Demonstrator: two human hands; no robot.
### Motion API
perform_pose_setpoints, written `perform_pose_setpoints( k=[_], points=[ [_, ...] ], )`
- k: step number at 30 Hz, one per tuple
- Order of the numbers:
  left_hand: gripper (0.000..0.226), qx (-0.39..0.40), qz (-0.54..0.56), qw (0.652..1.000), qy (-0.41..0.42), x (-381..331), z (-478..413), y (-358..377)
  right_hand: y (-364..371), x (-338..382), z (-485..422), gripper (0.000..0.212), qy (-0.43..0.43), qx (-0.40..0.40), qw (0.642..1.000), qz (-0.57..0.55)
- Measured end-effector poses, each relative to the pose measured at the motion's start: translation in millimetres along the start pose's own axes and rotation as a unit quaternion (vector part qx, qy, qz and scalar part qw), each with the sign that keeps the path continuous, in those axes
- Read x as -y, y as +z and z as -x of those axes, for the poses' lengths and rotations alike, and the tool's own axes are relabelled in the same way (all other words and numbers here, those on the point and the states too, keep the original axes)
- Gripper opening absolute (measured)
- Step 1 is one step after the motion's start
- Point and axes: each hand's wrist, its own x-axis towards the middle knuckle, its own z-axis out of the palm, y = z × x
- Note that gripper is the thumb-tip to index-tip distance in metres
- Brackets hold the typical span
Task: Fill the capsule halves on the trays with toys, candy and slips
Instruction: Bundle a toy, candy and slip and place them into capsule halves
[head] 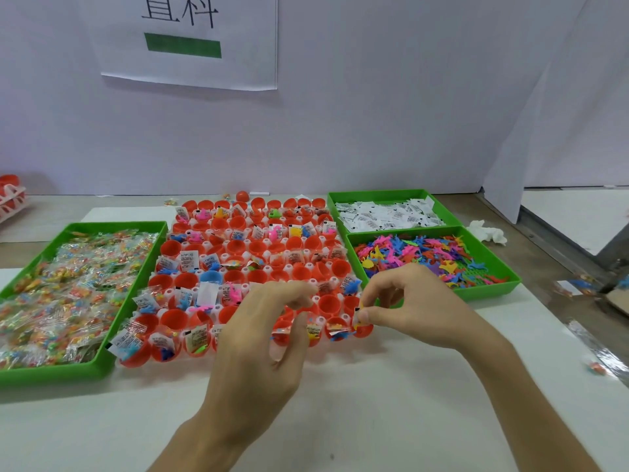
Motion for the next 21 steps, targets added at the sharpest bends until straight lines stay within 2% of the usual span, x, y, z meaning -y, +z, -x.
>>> perform_pose_setpoints(
  k=[21],
  points=[
    [0.027, -0.013, -0.013, 1.000, 0.021, -3.2, -1.1, -0.3, 1.9, -2.2, -1.2, 0.013, 0.001, 0.023, 0.999, 0.043]
  ],
)
